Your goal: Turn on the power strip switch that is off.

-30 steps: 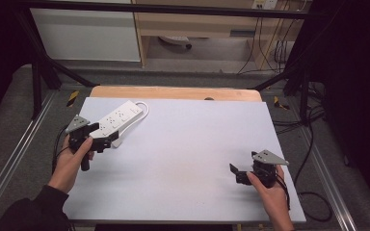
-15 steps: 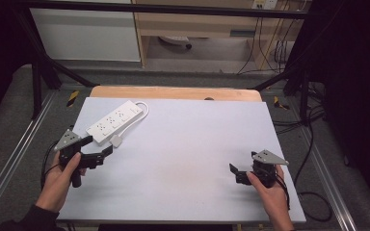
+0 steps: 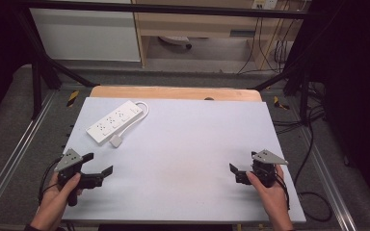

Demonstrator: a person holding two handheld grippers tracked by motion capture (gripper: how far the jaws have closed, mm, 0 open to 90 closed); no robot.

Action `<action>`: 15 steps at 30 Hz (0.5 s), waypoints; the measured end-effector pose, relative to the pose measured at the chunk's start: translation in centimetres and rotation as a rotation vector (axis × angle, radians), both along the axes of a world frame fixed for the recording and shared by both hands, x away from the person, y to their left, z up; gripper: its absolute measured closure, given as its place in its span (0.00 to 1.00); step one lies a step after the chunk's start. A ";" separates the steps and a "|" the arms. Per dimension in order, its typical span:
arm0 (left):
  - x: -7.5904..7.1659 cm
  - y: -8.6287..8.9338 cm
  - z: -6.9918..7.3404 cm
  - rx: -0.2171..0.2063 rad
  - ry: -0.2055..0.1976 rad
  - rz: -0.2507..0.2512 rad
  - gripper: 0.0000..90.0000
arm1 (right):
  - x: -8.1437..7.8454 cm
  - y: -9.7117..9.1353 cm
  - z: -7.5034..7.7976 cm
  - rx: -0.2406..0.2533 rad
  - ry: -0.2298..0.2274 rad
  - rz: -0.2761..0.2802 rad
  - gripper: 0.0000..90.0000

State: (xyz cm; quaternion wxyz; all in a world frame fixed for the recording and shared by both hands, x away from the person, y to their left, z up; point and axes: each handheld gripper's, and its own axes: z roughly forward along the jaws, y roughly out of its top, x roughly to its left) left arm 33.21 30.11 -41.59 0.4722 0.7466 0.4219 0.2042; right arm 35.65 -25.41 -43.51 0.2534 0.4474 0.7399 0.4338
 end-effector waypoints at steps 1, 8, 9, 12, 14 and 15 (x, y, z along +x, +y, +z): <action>-0.2 -0.1 -0.3 0.000 0.006 -0.001 0.08 | 0.0 0.0 0.0 0.001 0.001 -0.001 0.03; -1.0 -0.3 -1.3 0.059 0.035 -0.060 0.08 | 0.0 0.0 0.0 0.000 0.000 -0.003 0.03; -1.1 -0.2 -1.5 0.063 0.042 -0.065 0.08 | 0.0 0.0 0.0 -0.003 -0.003 -0.005 0.03; -1.1 -0.1 -1.9 0.074 0.051 -0.064 0.08 | 0.0 0.0 -0.1 -0.013 0.005 -0.012 0.03; -0.9 0.1 -1.9 0.068 0.053 -0.046 0.08 | 0.2 0.0 -0.4 -0.036 0.019 -0.031 0.03; -0.8 0.2 -1.9 0.061 0.054 -0.039 0.08 | 0.4 0.1 -0.7 -0.061 0.039 -0.049 0.03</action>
